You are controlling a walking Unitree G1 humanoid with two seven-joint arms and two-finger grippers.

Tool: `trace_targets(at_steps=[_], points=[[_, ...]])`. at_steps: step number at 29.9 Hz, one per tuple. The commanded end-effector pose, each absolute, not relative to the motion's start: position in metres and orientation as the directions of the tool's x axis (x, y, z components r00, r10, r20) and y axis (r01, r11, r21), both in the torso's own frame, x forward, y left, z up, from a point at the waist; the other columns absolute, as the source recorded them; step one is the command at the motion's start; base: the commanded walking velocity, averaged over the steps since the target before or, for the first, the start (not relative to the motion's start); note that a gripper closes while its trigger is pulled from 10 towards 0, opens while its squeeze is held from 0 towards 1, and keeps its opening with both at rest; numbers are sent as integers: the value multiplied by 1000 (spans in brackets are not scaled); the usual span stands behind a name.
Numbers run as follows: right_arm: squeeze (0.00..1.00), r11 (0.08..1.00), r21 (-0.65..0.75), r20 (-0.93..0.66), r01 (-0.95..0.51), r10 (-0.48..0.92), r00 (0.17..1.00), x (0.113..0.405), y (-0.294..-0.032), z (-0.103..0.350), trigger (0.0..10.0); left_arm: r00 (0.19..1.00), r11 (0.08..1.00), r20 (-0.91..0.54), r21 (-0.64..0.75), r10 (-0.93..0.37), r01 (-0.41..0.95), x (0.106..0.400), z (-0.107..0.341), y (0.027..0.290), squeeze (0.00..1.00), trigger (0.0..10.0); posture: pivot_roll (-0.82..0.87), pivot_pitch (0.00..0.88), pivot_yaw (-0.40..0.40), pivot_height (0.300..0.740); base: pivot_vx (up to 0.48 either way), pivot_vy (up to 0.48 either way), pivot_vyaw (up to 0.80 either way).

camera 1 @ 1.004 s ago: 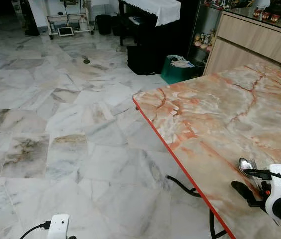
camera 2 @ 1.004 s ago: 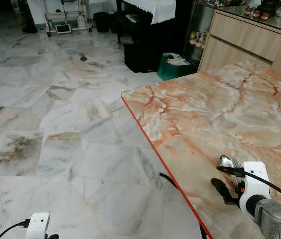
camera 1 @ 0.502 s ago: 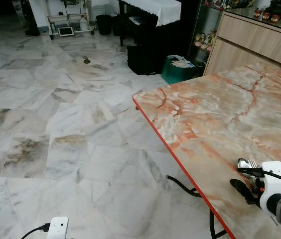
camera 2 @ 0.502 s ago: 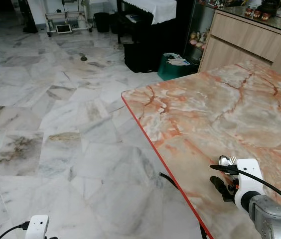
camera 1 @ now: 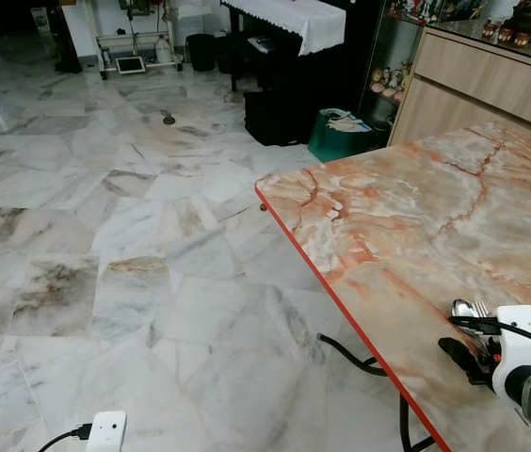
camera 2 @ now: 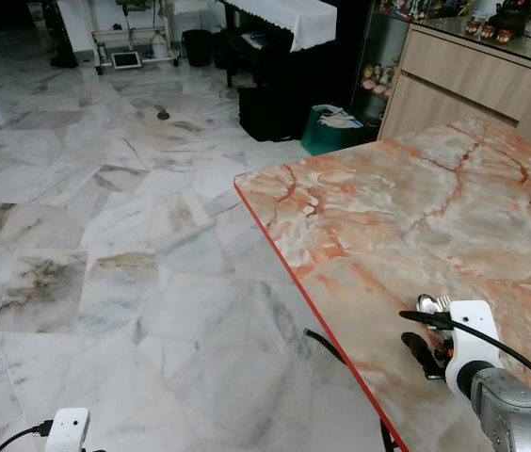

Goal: Setting the table

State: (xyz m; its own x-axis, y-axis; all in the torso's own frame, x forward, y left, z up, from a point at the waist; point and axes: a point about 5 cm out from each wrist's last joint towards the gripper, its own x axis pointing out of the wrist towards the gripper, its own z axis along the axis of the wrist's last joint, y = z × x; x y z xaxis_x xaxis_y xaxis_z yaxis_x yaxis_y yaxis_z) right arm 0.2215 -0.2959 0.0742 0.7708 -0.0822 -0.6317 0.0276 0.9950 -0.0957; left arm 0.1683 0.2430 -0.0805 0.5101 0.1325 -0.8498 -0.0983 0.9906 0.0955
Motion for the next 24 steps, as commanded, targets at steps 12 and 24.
trace_targets(at_steps=[12, 24], points=[[0, 986, -129, -677, 109, -167, 717, 215, -309, 62, 0, 492, 990, -859, 106, 141, -98, 162, -82, 249, 0, 10000, 64, 0, -2, 707, 0, 0, 0], [0, 974, -153, -678, 164, -224, 700, 215, -314, 59, 10000, 501, 992, -856, 92, 125, -91, 165, -81, 246, 0, 10000, 68, 0, -2, 707, 0, 0, 0]])
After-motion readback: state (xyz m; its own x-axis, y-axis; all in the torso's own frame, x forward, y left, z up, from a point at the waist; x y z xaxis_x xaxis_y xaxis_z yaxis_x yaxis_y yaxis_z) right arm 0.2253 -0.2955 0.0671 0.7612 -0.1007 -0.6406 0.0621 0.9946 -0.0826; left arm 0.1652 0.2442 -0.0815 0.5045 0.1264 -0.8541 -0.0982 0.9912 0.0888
